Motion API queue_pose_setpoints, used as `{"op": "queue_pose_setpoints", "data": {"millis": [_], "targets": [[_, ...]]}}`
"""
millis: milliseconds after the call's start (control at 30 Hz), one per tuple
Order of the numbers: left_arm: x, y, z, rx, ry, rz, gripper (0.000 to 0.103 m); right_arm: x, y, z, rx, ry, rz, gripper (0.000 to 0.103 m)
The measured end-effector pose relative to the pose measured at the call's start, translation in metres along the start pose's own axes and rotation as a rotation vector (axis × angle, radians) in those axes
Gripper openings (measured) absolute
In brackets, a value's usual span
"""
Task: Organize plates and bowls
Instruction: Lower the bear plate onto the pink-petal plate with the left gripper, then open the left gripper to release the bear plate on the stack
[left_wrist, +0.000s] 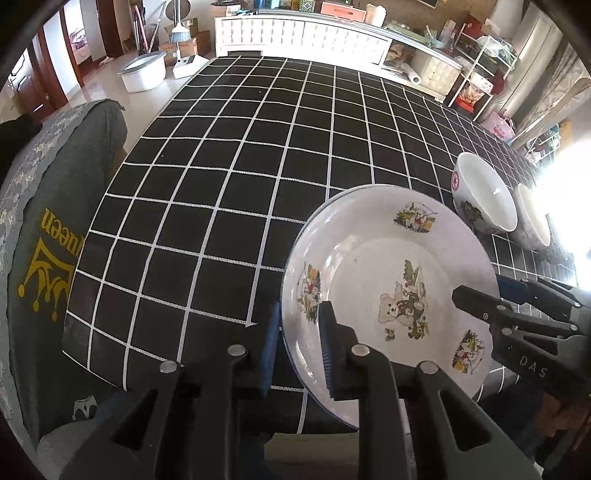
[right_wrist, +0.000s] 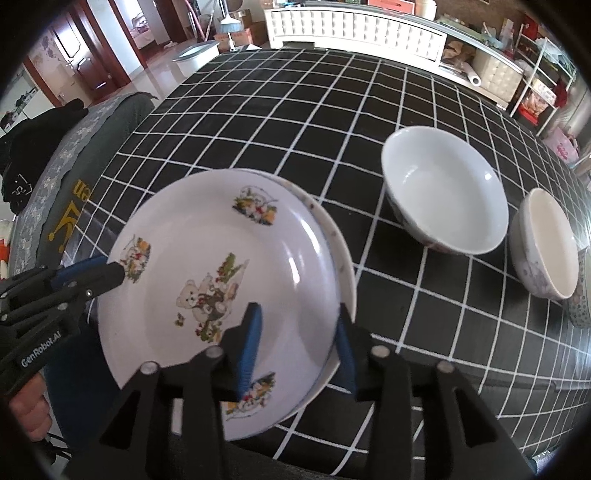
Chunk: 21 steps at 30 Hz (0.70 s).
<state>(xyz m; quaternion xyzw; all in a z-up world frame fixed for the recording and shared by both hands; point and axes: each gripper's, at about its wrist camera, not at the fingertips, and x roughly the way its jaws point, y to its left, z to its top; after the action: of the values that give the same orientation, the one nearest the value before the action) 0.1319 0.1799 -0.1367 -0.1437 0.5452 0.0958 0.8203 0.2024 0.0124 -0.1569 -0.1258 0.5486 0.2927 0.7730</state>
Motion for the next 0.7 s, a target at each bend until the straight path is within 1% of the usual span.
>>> {"op": "queue_pose_setpoints", "data": {"millis": [200,300,333,367,400,433,500,567,700], "targets": [[-0.003,-0.001,-0.004,0.007,-0.004,-0.004,0.018,-0.001,0.007,-0.003,-0.025,-0.005,-0.011,0.055],[-0.005,-0.001,-0.005,0.003,-0.004,-0.014,0.021,-0.003,0.010,-0.005,-0.040,-0.009,-0.016,0.064],[-0.006,-0.003,-0.007,0.005,-0.005,-0.021,0.021,-0.004,0.011,-0.006,-0.049,-0.014,-0.023,0.079],[-0.007,-0.004,-0.008,0.012,-0.010,-0.021,0.023,-0.004,0.013,-0.007,-0.061,-0.018,-0.057,0.092],[-0.008,-0.006,-0.009,0.019,-0.016,-0.017,0.026,-0.003,0.013,-0.009,-0.068,-0.019,-0.080,0.094],[-0.009,-0.009,-0.010,0.027,-0.023,-0.011,0.026,-0.002,0.012,-0.010,-0.065,-0.019,-0.081,0.094],[-0.010,-0.012,-0.011,0.032,-0.023,-0.016,0.028,0.000,0.007,-0.013,-0.041,-0.006,-0.061,0.094],[-0.012,-0.013,-0.011,0.032,-0.027,-0.025,0.031,-0.002,0.003,-0.015,-0.025,-0.010,-0.063,0.094],[-0.020,-0.018,-0.010,0.049,-0.042,-0.028,0.032,-0.012,-0.003,-0.016,-0.011,-0.034,-0.067,0.094]]}}
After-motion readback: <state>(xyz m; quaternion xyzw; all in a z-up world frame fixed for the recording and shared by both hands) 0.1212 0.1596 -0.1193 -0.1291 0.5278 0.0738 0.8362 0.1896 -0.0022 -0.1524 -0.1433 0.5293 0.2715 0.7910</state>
